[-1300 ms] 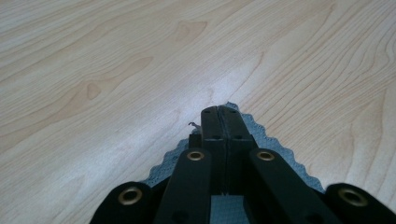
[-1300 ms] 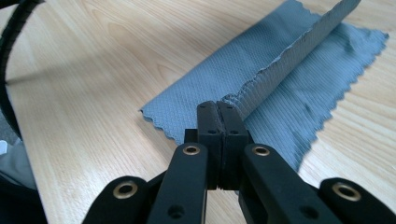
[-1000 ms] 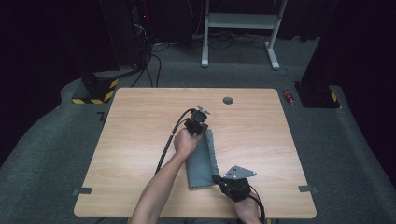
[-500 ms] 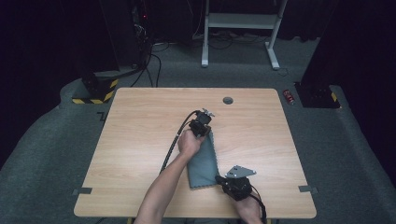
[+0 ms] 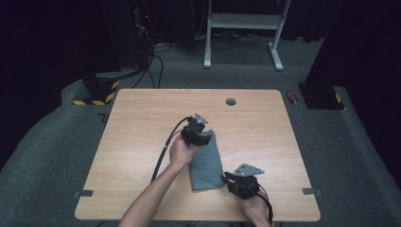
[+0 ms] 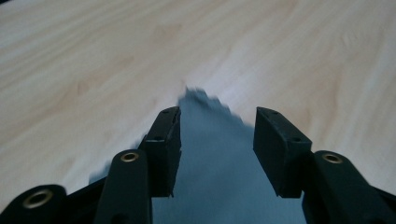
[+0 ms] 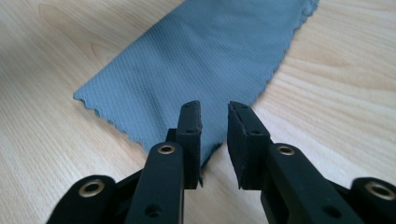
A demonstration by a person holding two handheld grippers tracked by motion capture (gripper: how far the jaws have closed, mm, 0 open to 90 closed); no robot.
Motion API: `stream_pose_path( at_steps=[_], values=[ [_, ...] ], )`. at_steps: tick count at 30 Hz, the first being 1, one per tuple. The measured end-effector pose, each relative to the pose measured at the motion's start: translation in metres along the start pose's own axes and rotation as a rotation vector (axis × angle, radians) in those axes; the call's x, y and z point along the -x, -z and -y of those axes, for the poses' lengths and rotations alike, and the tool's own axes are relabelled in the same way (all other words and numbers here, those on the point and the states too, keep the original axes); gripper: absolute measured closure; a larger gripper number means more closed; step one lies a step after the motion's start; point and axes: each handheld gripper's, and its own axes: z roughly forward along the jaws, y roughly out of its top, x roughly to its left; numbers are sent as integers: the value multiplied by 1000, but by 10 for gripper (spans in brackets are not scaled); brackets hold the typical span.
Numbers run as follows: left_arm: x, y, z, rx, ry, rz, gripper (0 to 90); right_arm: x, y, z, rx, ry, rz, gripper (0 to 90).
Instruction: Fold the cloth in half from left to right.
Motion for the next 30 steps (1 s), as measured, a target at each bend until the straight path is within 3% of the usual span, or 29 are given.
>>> stream_pose_path(
  at_steps=[7,9,11,16,19,24,30],
  values=[
    [21,26,62,-23,73,66,483,-5,-17,-2,-76,68,-10,696],
    [32,32,78,-32,67,77,475,-4,-20,2,-101,73,-1,691],
    [40,35,89,-49,52,57,470,-2,-19,5,-104,68,1,689],
    [51,41,106,-63,64,17,455,2,-17,5,-114,67,10,676],
    [57,43,112,-74,51,-4,450,1,-17,5,-117,72,17,671],
    [63,45,118,-75,56,4,460,2,-14,7,-119,57,15,666],
    [69,49,121,-73,3,15,565,3,-9,10,-126,56,-1,726]
  ],
)
